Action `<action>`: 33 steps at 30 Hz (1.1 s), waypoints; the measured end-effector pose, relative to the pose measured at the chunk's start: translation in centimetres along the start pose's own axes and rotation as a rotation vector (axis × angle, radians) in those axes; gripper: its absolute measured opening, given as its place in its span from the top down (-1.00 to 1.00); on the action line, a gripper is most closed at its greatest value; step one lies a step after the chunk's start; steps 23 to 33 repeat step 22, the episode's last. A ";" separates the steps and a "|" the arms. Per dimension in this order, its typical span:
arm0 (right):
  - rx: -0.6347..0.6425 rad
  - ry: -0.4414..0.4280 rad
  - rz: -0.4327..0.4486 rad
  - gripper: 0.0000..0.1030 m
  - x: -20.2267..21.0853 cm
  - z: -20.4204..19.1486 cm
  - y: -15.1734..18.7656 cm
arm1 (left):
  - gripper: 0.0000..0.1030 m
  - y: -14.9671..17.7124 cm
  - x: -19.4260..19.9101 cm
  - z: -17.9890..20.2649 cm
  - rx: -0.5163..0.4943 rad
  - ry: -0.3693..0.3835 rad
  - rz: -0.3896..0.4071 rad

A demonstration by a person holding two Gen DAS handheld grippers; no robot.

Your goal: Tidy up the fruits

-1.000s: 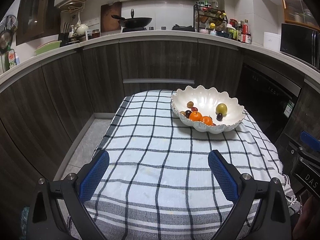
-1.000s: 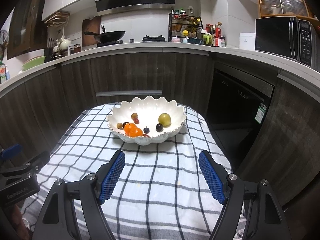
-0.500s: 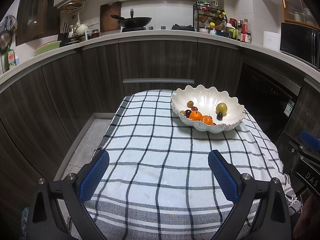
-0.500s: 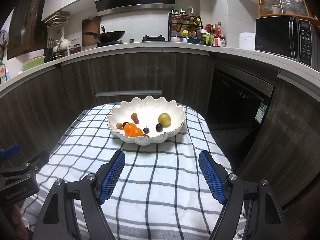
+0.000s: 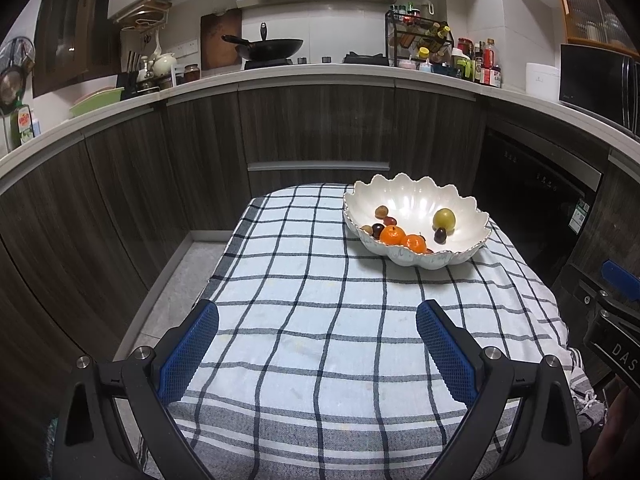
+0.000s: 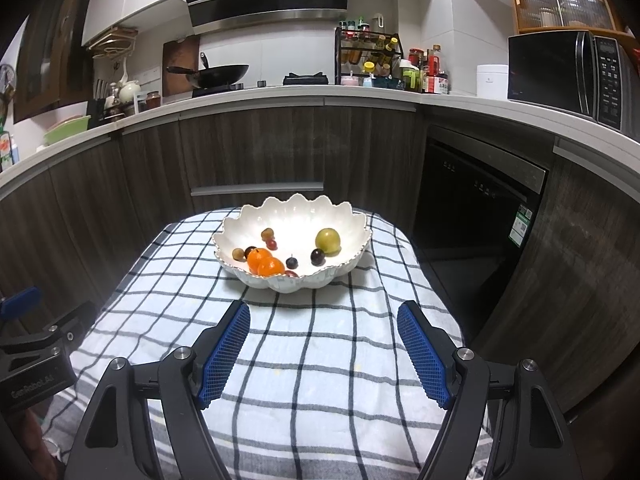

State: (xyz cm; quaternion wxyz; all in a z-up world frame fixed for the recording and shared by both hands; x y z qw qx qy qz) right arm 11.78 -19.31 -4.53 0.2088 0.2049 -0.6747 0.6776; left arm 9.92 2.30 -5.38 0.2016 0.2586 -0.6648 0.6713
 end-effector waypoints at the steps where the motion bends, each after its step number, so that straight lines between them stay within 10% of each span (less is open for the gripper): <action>1: 0.000 0.000 0.000 -0.50 0.0 0.0 0.0 | -0.96 -0.1 0.0 -0.1 0.001 -0.003 0.000; 33: 0.000 0.000 0.003 -0.50 0.1 0.1 0.0 | -0.96 -0.1 0.1 0.1 0.004 0.011 -0.003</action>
Point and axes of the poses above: each gripper's, at about its wrist camera, not at the fingertips, and x roughly against the way its jaws point, z to its right, y to its underside, the point moved 7 cm from there along -x, roughly the way its jaws point, and after that the axes turned 2 degrees about -z, right-handed, at the moved point
